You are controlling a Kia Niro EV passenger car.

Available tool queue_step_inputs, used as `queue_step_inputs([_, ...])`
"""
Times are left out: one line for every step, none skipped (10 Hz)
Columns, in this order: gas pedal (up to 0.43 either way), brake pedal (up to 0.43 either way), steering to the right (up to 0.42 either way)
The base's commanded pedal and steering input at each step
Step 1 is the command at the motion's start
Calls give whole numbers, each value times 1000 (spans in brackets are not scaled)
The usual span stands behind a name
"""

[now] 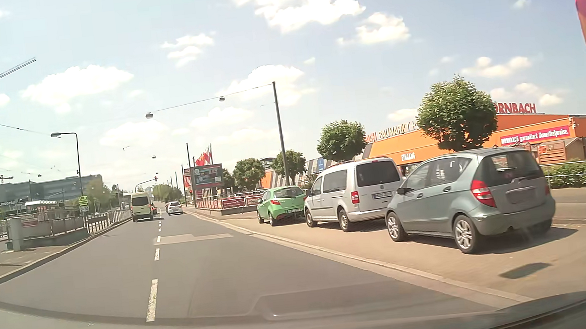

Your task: Follow the waypoints while adhering to traffic rules and regulations

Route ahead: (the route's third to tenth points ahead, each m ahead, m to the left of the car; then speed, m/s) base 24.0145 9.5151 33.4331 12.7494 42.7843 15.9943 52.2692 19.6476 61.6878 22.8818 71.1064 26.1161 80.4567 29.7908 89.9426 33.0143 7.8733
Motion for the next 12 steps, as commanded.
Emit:
queue_step_inputs([0, 24, -148])
queue_step_inputs([0, 24, -148])
queue_step_inputs([0, 30, -149])
queue_step_inputs([0, 30, -148])
queue_step_inputs([0, 24, -148])
queue_step_inputs([0, 30, -148])
queue_step_inputs([0, 24, -145])
queue_step_inputs([0, 24, -140])
queue_step_inputs([0, 24, -132])
queue_step_inputs([0, 30, -122])
queue_step_inputs([0, 30, -111])
queue_step_inputs([0, 30, -102])
